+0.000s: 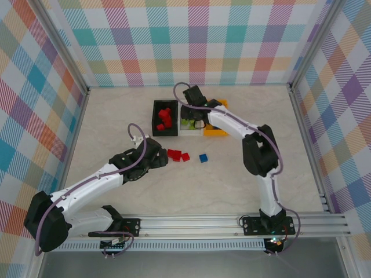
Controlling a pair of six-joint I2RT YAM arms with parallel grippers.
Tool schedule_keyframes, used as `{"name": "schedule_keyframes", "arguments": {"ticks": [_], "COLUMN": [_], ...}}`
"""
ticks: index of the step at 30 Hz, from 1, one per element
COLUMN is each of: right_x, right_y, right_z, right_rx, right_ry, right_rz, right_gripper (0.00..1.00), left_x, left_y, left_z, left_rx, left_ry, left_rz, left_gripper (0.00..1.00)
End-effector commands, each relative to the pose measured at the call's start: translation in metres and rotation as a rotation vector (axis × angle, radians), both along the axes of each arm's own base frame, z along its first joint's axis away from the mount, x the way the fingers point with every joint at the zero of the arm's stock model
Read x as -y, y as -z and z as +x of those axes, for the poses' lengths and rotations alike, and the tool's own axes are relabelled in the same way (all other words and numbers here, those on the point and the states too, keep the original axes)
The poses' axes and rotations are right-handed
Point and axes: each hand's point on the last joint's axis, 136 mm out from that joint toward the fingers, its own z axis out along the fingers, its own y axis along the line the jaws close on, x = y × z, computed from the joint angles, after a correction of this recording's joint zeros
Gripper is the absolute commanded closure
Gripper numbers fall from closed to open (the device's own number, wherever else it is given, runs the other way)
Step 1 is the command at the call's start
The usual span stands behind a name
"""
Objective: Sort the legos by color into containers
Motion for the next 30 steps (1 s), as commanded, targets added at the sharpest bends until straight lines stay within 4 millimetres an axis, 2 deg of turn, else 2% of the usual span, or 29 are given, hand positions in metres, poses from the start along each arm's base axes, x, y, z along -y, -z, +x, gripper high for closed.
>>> {"name": "schedule_keyframes", "arguments": {"ticks": [1,5,7,10,12,16,19,24,27,30], "right_x": [-0.002,-0.005,-0.008,-0.006,0.000,0.017,0.036,0.068,0.082,0.084], "right_y": [0.002,-0.001,-0.013,-0.037,-0.051,-0.052,-0.029,0.028,0.058,0.074], "right_z": [0.001,0.007,0.006,-0.001,-0.015,-0.056,-0.098,-0.163,-0.181,-0.183], "right_rx": [-0.045,-0.039,-0.020,0.021,0.038,0.025,-0.042,-0.197,-0.264,-0.281], "right_ry": [-0.012,-0.012,-0.030,-0.049,-0.065,-0.092,-0.103,-0.097,-0.080,-0.081], "right_rz": [-0.020,-0.002,0.022,0.044,0.061,0.067,0.046,0.008,-0.024,-0.040], "right_gripper": [0.60,0.46,0.39,0.37,0.35,0.32,0.31,0.30,0.30,0.30], "left_x": [0.000,0.002,0.004,0.005,0.007,0.009,0.011,0.014,0.017,0.018], "left_y": [-0.002,0.003,0.005,0.004,0.002,0.002,0.004,0.005,0.008,0.013], "left_z": [0.001,0.001,0.002,0.003,0.003,0.003,0.002,0.004,0.006,0.007], "left_rx": [-0.015,-0.031,-0.037,-0.037,-0.035,-0.035,-0.040,-0.044,-0.053,-0.066], "left_ry": [0.011,0.019,0.023,0.026,0.034,0.038,0.043,0.046,0.050,0.048], "left_rz": [0.008,0.010,0.008,0.008,0.003,-0.010,-0.019,-0.026,-0.030,-0.024], "left_gripper": [0.00,0.00,0.00,0.00,0.00,0.00,0.00,0.00,0.00,0.00]}}
